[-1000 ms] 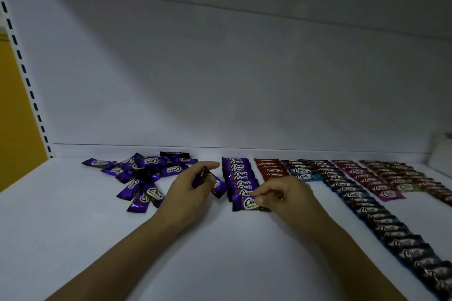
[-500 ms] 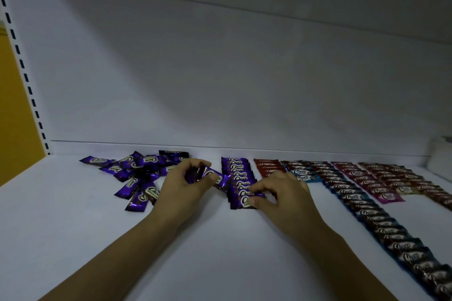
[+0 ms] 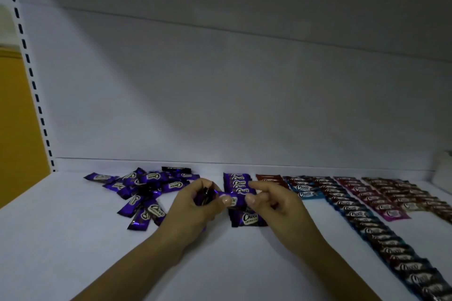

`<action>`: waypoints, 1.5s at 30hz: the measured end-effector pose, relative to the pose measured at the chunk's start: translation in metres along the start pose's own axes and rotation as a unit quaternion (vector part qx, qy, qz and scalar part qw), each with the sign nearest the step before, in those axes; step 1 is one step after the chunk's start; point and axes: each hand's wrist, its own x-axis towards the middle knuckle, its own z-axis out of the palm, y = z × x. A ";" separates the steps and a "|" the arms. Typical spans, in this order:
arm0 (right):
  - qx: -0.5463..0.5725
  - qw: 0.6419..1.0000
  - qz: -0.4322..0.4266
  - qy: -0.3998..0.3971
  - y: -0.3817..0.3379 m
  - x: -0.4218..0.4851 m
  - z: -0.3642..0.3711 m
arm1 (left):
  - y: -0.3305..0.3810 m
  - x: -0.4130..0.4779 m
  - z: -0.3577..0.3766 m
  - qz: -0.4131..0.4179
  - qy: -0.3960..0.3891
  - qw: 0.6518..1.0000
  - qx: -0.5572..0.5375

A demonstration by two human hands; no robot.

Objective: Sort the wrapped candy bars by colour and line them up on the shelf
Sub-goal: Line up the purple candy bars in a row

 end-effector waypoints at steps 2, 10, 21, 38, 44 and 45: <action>0.017 0.999 -0.014 -0.027 -0.004 0.000 0.001 | 0.001 -0.002 0.003 0.001 -0.023 1.000 -0.012; 0.135 0.991 0.022 0.003 -0.007 0.001 -0.006 | 0.002 -0.001 -0.003 -0.005 -0.013 1.000 0.008; -0.152 0.983 0.016 -0.097 0.002 -0.002 -0.018 | -0.001 0.005 -0.008 -0.049 0.073 0.996 0.006; -0.254 0.966 0.006 -0.054 0.005 -0.002 -0.017 | 0.004 0.007 -0.005 -0.134 0.099 0.974 -0.153; -0.166 0.985 -0.025 -0.032 -0.003 -0.004 -0.011 | 0.002 0.004 -0.003 -0.066 0.108 0.991 -0.052; -0.098 0.994 -0.027 -0.035 -0.010 -0.007 -0.006 | 0.003 0.003 -0.001 -0.038 0.108 0.993 -0.034</action>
